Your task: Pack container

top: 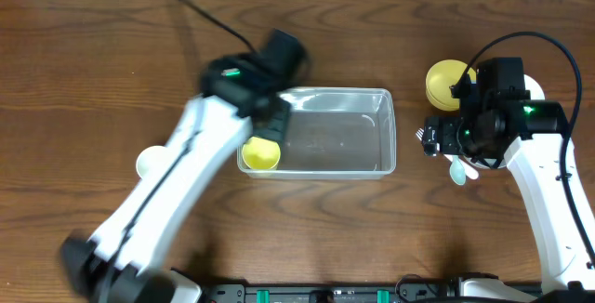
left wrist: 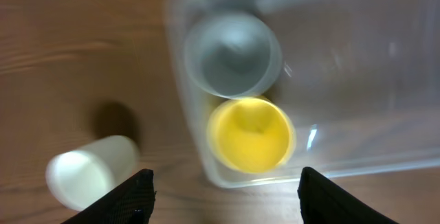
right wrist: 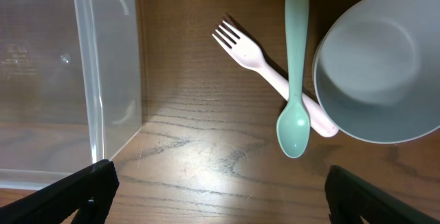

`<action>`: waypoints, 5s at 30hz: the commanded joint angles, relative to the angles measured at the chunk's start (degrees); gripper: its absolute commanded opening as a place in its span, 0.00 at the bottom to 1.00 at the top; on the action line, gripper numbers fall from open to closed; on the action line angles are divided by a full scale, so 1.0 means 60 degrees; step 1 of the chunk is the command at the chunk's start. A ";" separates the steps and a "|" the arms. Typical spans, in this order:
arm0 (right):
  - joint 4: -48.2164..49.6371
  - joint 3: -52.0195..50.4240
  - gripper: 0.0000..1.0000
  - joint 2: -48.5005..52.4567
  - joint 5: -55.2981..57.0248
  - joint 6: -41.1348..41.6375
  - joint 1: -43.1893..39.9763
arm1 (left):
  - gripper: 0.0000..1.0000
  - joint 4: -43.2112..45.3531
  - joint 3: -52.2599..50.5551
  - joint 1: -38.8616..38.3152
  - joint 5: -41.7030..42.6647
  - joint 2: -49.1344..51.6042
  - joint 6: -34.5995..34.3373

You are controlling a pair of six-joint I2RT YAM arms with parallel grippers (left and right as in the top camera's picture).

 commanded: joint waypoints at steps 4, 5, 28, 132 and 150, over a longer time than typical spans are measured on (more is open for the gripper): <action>0.0000 0.0178 0.98 0.0007 0.0029 0.0080 0.0018 | 0.68 -0.0306 0.0036 0.2488 -0.0590 -0.1082 -0.0754; 0.0004 0.0182 0.98 0.0007 0.0029 0.0080 0.0018 | 0.68 -0.0295 -0.0051 0.2954 -0.0357 -0.1078 -0.0790; -0.0015 0.0178 0.98 0.0007 0.0025 0.0084 0.0018 | 0.67 0.3763 -0.6204 0.5727 0.1632 -0.0812 -0.0816; 0.0000 0.0178 0.96 0.0007 0.0033 0.0080 0.0018 | 0.57 0.1996 0.0750 0.1271 0.0820 0.0040 0.1650; 0.0678 0.2222 0.13 0.0277 0.1282 0.0106 -0.0197 | 0.64 0.0273 0.0007 0.5839 0.2317 -0.0925 -0.0204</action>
